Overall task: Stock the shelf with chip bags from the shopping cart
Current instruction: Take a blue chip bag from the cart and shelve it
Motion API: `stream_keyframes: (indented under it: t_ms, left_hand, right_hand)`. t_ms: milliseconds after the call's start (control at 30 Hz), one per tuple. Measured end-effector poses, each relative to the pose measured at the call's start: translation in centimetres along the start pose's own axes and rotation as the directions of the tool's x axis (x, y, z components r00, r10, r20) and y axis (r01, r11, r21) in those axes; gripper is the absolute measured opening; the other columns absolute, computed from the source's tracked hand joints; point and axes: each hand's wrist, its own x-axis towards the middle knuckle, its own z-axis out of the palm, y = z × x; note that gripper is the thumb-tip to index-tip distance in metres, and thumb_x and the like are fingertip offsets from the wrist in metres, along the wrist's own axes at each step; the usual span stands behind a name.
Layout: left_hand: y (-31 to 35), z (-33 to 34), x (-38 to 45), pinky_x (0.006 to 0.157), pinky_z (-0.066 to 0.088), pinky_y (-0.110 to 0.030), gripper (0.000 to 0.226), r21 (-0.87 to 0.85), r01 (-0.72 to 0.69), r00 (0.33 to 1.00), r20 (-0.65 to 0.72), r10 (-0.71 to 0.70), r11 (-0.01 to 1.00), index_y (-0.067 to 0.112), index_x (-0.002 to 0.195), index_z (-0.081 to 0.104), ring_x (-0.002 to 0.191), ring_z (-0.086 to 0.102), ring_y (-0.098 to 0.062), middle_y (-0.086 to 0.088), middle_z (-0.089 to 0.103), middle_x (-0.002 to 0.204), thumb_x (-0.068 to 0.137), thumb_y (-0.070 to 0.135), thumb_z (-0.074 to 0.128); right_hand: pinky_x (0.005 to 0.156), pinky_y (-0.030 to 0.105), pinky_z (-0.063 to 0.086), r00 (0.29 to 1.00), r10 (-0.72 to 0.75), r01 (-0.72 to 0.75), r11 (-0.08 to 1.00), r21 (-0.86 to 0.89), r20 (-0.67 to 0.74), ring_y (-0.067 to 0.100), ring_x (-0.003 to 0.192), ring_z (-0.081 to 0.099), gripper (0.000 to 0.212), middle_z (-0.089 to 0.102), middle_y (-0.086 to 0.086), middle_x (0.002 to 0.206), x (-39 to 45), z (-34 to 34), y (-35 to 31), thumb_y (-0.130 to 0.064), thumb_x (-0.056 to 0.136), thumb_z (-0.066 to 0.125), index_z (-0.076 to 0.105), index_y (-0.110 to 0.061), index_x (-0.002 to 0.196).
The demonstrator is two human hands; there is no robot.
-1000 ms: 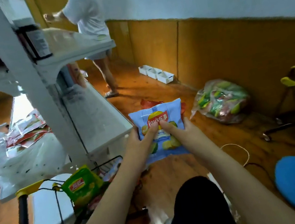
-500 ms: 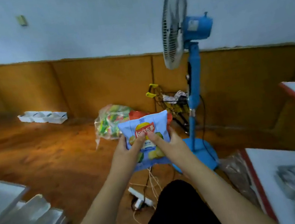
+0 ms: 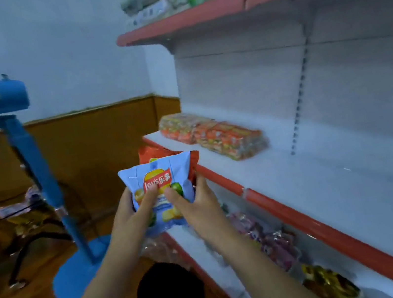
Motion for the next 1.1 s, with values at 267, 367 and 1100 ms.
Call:
stream_keyframes:
  t_ms: [267,367,1100]
  left_hand:
    - [-1.7,20.7,2.9,0.080,0.060,-0.038,0.021,-0.057,0.027,0.869,0.495,0.005,0.998,0.029,0.115,0.063,0.095,0.074,-0.025,-0.001,0.076,0.106,0.095,0.033,0.056]
    - [-2.6,27.8,2.2,0.088,0.054,-0.033,0.028,-0.055,0.005,0.781,0.624,0.031,0.998,0.032,0.122,0.062,0.102,0.071,-0.015,0.006,0.073,0.114,0.095,0.036,0.055]
    - [-7.4,51.4,-4.6,0.078,0.055,-0.013,0.032,0.008,0.068,0.479,0.877,-0.039,0.998,0.016,0.128,0.052,0.092,0.065,0.003,0.002,0.067,0.119,0.099,0.026,0.057]
  right_hand:
    - [0.084,0.047,0.056,0.910,0.075,-0.166,0.967,-0.193,-0.407,0.016,0.098,0.067,0.048,0.065,0.000,0.112,-0.8,-19.1,3.8,-0.059,0.077,0.059,0.054,-0.027,0.113]
    - [0.081,0.029,0.056,0.844,0.106,-0.240,0.951,-0.193,-0.525,0.008,0.096,0.065,0.036,0.066,-0.004,0.113,-2.7,-25.2,4.8,-0.044,0.086,0.063,0.054,-0.025,0.115]
    - [0.101,0.034,0.045,0.218,0.107,-0.643,0.763,-0.060,-0.970,0.028,0.123,0.053,0.061,0.052,0.012,0.138,-7.3,-39.0,10.8,-0.016,0.091,0.059,0.033,-0.007,0.146]
